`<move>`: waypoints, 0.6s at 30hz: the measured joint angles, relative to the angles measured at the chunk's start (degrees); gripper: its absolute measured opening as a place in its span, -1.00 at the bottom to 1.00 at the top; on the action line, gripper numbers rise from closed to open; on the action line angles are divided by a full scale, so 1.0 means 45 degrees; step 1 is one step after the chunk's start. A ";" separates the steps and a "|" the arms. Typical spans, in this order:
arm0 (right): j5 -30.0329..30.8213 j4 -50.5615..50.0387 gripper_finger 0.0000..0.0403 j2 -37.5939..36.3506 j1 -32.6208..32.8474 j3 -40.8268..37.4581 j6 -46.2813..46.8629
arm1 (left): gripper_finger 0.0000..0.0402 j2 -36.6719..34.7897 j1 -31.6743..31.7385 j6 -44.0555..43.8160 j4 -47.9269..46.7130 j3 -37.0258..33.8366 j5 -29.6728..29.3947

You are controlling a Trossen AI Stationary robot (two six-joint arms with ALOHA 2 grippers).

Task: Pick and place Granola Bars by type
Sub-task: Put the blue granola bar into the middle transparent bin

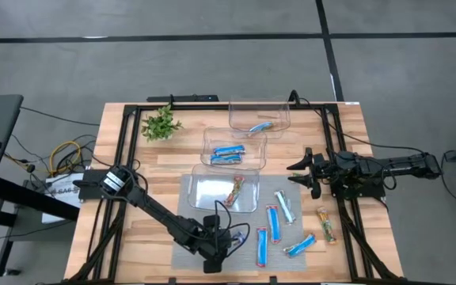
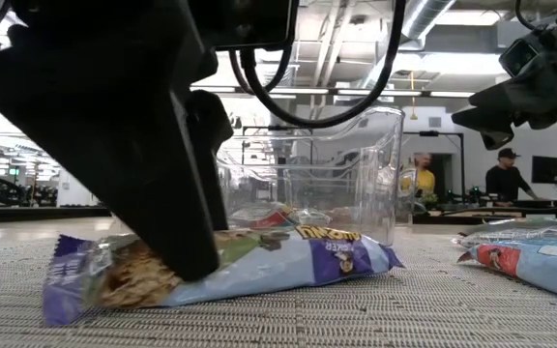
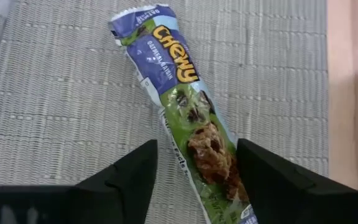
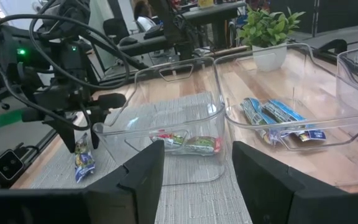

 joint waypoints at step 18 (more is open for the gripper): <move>0.0000 0.0000 -0.09 0.0000 0.0001 -0.0002 0.0000 | -0.73 -0.0026 0.0003 -0.0141 0.0310 0.0000 0.1221</move>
